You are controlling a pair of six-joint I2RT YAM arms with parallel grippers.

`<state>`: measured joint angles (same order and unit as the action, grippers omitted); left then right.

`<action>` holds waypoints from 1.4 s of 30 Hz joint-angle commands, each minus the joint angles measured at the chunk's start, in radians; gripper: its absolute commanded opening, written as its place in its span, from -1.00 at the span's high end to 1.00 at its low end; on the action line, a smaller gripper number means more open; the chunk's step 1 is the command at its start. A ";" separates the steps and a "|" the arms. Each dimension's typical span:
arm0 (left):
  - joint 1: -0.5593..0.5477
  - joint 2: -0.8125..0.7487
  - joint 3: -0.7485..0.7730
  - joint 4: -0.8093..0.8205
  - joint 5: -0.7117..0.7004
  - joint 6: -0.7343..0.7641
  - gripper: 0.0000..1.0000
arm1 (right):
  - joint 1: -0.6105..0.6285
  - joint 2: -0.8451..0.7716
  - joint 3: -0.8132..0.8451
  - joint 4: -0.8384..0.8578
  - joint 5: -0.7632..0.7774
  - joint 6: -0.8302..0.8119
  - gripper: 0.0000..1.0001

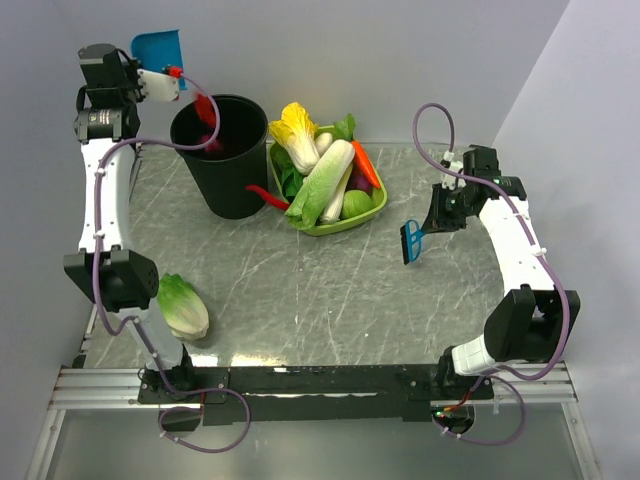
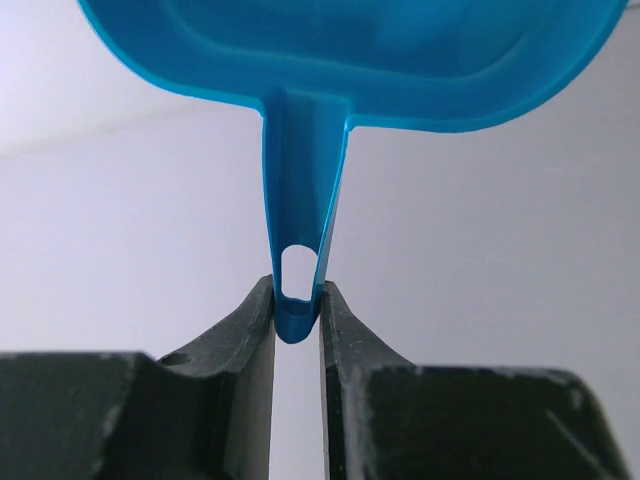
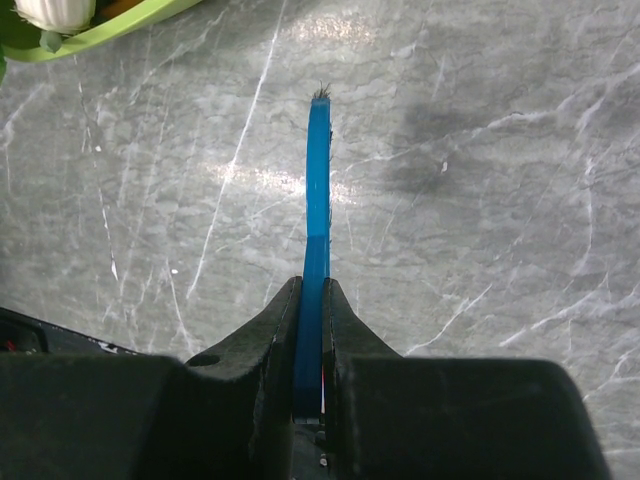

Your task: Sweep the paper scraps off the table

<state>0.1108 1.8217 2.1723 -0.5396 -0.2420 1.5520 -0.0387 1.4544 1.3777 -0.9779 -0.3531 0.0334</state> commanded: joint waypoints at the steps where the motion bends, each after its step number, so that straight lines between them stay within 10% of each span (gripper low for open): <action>1: 0.003 0.040 0.127 0.176 0.027 0.258 0.98 | -0.013 -0.042 -0.011 0.028 -0.012 0.016 1.00; 17: 0.020 0.001 0.005 0.414 0.046 0.218 0.98 | -0.036 -0.054 -0.034 0.027 -0.023 0.019 1.00; 30: -0.091 -0.229 -0.086 -0.118 0.320 -0.818 0.98 | -0.038 -0.052 -0.023 0.018 -0.021 0.019 1.00; 42: -0.497 -0.487 -0.465 -0.503 0.661 -0.791 0.98 | -0.035 0.040 0.197 -0.005 -0.041 -0.142 1.00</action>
<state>-0.2871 1.3422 1.7664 -0.8215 0.2855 0.7704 -0.0666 1.4586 1.4292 -0.9989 -0.3798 -0.0170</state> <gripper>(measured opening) 0.218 0.160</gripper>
